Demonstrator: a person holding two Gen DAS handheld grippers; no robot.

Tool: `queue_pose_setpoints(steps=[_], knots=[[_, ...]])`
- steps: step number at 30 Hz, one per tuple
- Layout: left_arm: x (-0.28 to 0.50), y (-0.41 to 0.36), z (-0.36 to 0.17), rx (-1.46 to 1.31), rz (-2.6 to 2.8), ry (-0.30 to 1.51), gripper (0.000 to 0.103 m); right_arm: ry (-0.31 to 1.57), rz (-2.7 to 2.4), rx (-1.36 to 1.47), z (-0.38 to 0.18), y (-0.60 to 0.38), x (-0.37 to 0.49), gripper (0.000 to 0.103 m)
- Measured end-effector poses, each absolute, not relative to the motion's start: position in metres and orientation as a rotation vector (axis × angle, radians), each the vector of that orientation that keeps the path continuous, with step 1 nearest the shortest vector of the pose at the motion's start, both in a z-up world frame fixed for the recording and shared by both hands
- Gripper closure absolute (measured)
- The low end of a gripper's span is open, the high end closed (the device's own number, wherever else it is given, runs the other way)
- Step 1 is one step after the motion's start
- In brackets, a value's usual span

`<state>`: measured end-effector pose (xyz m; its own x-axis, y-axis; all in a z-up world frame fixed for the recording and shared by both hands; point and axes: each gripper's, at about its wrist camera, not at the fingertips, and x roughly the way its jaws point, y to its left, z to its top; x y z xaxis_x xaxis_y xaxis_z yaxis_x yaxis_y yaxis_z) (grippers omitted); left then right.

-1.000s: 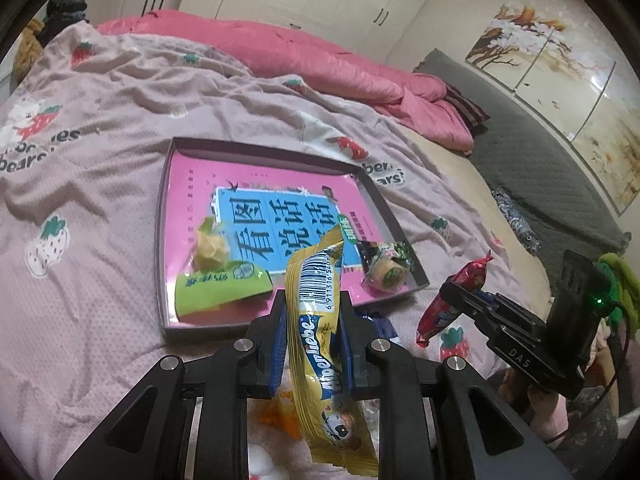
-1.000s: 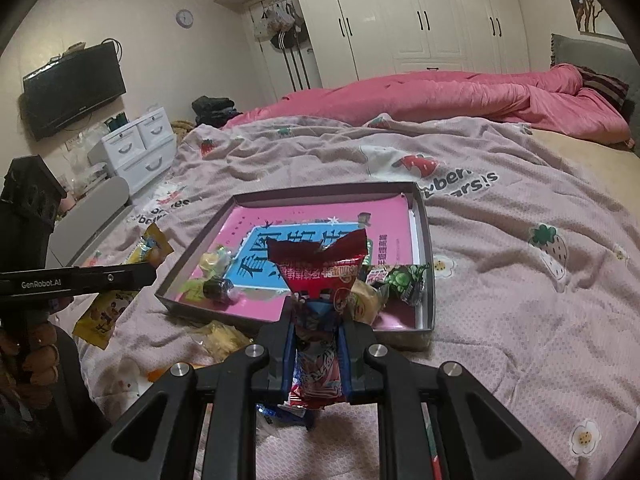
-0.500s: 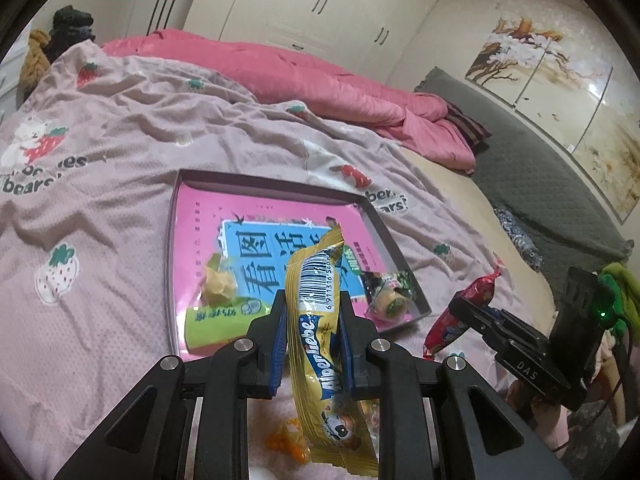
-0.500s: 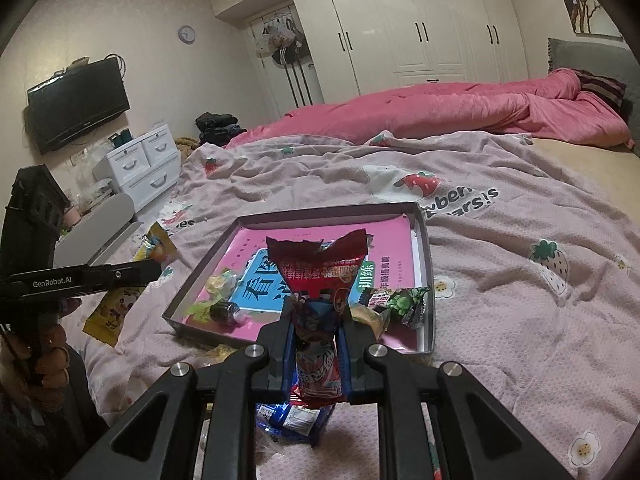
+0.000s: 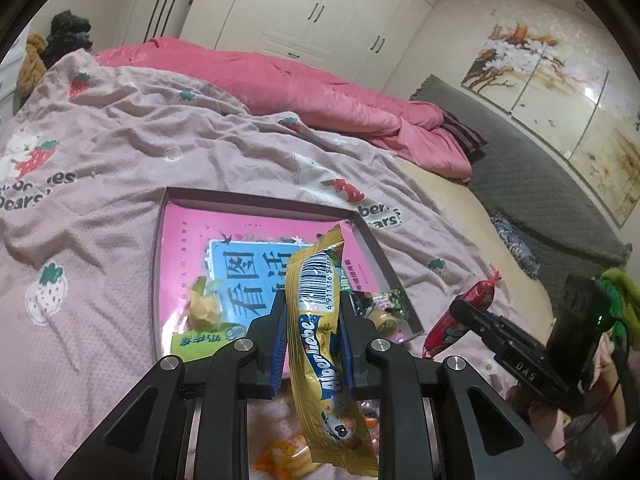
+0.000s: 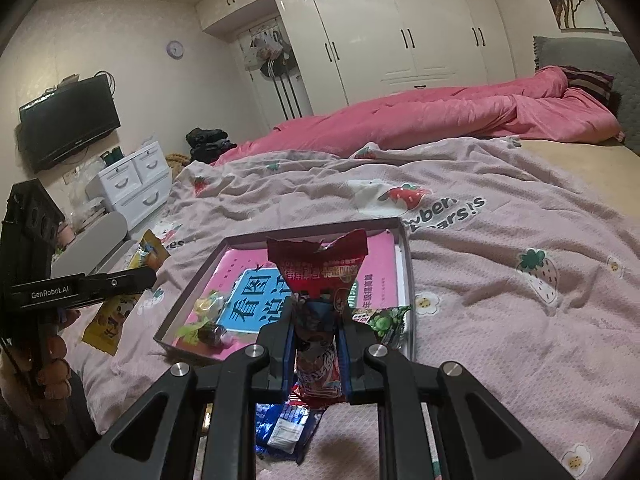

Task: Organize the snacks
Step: 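Carry the yellow wafer bag over the tray while right carries the red candy-stick bag there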

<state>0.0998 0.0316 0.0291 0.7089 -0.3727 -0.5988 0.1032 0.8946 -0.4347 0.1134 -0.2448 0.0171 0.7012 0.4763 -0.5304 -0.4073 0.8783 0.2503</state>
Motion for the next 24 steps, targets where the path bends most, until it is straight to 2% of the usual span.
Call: queue_pose_setpoints(steps=[24], knots=[[0.125,0.021,0.019,-0.385,-0.262,0.735,0.080,0.602,0.501,0.153,0.018,-0.250,0.133,0.085]])
